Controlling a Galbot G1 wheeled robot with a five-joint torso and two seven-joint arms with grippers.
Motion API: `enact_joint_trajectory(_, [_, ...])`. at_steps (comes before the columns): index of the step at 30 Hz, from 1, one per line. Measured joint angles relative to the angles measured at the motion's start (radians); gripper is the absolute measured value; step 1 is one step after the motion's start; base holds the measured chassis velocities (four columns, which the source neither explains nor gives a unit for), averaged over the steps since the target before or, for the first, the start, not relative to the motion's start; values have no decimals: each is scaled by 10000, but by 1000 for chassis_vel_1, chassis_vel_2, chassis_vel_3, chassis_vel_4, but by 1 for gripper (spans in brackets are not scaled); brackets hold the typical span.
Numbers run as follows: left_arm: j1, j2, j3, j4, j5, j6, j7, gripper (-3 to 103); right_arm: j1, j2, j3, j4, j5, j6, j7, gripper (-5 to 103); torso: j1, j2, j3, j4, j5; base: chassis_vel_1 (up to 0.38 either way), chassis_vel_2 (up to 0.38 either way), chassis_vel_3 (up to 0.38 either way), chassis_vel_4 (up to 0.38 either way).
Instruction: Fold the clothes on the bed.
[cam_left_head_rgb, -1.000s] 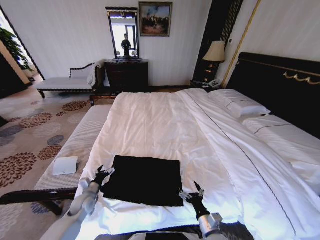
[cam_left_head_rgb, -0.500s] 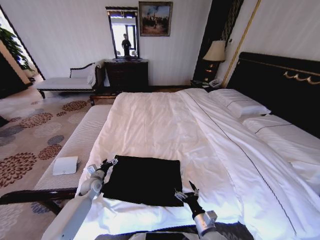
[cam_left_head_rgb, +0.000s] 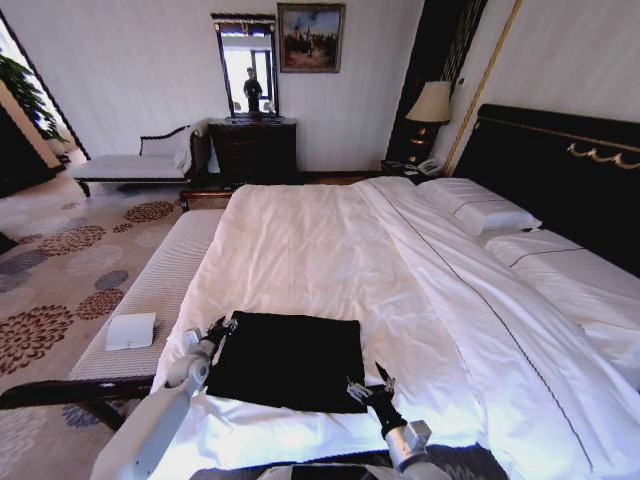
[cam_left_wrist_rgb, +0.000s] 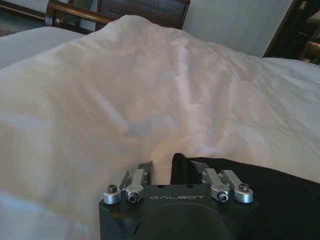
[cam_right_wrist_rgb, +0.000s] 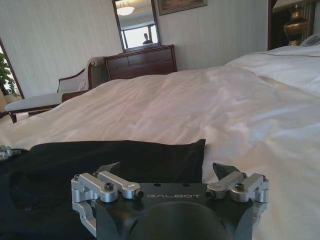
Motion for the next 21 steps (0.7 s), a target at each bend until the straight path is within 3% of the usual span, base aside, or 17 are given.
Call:
enact_joint_trajectory(2, [-97,-61,60,131,15,-1,-15,42,-7,5,5,29,13,-3,6,100,0,0,0,0,-1,0,0,0,0])
enact_joint_trajectory(6, [-355,-175,255,417,52,-29,-45,20,-90,22,53,87,21,-9,22,100,0,0,0,0,-1,0,0,0,0])
enact_joint_trajectory(9, [-379,-187,303,418,61,-31,-49,15,-116,33,63,88,20,-8,30,100,0,1,0,0,0,0,0,0,0])
enact_joint_trajectory(11, [-370,-200,315,400,86,-40,-57,4,-120,41,59,91,20,-8,38,100,0,1,0,0,-1,0,0,0,0])
enact_joint_trajectory(21, [143,-16,3,-422,281,-229,-138,1,384,-51,-16,-41,610,-196,282,100,-1,2,0,0,-1,0,0,0,0])
